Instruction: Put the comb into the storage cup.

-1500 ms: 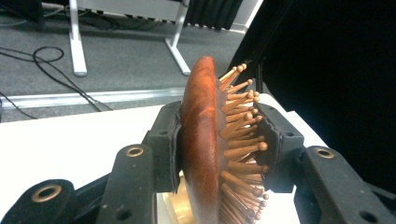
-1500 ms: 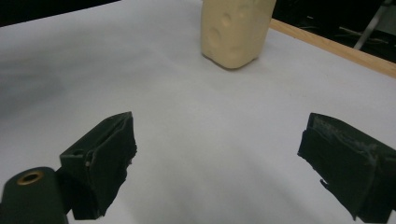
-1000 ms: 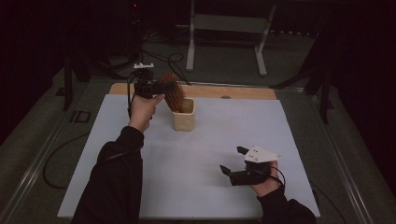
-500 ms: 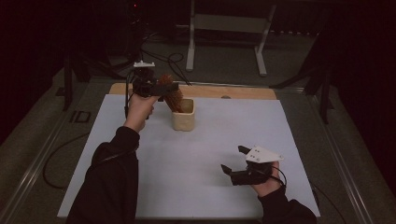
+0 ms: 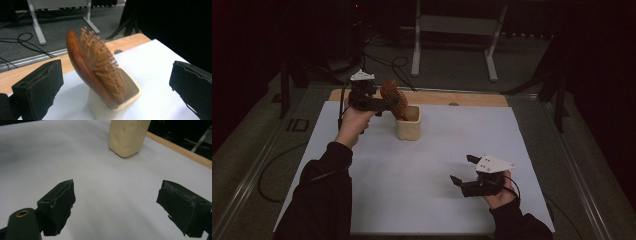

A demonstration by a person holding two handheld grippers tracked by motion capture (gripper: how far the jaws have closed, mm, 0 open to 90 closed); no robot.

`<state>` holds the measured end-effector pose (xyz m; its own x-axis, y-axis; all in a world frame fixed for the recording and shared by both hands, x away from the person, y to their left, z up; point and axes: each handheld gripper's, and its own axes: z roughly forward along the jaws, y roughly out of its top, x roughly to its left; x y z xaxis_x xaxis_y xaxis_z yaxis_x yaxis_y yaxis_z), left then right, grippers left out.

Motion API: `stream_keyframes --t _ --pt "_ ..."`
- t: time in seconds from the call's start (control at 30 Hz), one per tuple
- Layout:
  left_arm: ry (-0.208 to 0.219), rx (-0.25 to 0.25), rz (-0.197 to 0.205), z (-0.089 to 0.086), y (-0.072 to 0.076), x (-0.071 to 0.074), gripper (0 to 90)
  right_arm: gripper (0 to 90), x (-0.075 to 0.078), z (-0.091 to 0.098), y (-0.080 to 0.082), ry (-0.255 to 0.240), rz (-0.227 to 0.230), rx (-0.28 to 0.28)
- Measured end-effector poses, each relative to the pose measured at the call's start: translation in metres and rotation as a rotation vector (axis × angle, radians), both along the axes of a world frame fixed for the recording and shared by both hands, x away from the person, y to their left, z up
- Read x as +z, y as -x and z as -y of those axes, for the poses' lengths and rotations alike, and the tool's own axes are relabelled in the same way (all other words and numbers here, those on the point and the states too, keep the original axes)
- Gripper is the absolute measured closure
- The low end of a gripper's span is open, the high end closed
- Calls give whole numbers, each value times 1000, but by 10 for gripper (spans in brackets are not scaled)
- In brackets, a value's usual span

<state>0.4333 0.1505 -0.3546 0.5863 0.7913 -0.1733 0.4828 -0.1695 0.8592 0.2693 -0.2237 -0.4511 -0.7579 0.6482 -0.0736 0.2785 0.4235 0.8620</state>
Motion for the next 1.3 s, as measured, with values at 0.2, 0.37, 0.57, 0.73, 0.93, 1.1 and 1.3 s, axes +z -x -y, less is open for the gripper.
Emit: stream_keyframes --t 0.2,0.37,0.57,0.73,0.93,1.1,1.3 --pt "-4 -36 36 -7 13 -3 0 93 -4 4 -1 -23 -31 -52" --pt "-10 -71 56 -13 24 -7 0 92 -7 4 1 -17 -27 -67" --pt "-40 -115 62 -21 37 -14 0 92 -9 1 6 -6 -6 -45" --pt "-49 -146 62 -28 49 -20 0 92 -11 3 8 -8 -2 -53" --pt "-60 -175 73 -34 65 -30 0 92 -13 5 10 -14 -6 -50" --pt "-58 -194 72 -41 79 -39 0 92 -14 4 11 -14 0 -50" --pt "-80 -197 78 -48 94 -50 0 92 -16 2 11 -20 -6 -46"
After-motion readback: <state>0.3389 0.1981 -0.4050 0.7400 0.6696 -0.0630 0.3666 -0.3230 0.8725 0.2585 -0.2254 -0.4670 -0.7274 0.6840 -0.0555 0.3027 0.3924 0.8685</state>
